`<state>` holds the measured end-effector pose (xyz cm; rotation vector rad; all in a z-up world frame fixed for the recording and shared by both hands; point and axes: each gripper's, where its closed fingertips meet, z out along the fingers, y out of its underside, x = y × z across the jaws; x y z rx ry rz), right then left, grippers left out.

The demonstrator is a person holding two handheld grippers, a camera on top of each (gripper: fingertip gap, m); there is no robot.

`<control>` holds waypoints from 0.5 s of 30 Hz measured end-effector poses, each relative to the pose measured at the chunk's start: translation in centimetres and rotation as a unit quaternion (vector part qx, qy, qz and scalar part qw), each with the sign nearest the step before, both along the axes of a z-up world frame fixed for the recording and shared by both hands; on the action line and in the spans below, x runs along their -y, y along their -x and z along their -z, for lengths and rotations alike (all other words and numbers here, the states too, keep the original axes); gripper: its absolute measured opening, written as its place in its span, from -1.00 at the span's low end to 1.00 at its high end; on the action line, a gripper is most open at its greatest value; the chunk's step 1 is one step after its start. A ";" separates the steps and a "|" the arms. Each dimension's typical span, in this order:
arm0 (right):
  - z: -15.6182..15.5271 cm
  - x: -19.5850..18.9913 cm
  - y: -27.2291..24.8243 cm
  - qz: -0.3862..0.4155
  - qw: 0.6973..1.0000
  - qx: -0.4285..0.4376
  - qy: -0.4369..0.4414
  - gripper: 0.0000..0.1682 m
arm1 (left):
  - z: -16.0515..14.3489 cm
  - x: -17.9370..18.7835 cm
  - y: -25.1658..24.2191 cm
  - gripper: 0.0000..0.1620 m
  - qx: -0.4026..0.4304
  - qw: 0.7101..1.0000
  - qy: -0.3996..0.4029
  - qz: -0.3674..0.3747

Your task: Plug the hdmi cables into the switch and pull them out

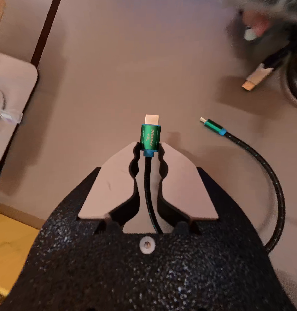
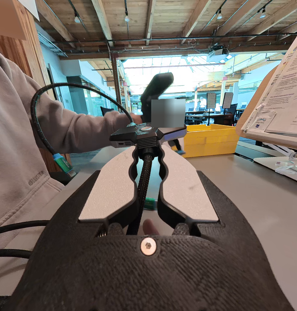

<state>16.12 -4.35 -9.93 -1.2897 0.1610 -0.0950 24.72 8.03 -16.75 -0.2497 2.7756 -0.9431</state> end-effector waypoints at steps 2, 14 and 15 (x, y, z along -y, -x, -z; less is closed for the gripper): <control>-0.1 0.0 0.0 -0.002 1.000 -0.004 -0.003 -0.74 | -1.6 0.4 1.3 -0.75 0.001 0.999 -0.016 0.027; -0.3 -0.3 0.9 -0.035 0.999 -0.007 -0.016 -0.74 | -7.3 2.7 4.9 -0.75 0.004 0.986 -0.121 0.111; -0.3 -0.3 0.8 -0.034 0.999 -0.006 -0.015 -0.74 | -7.3 2.8 5.0 -0.75 0.005 0.986 -0.128 0.111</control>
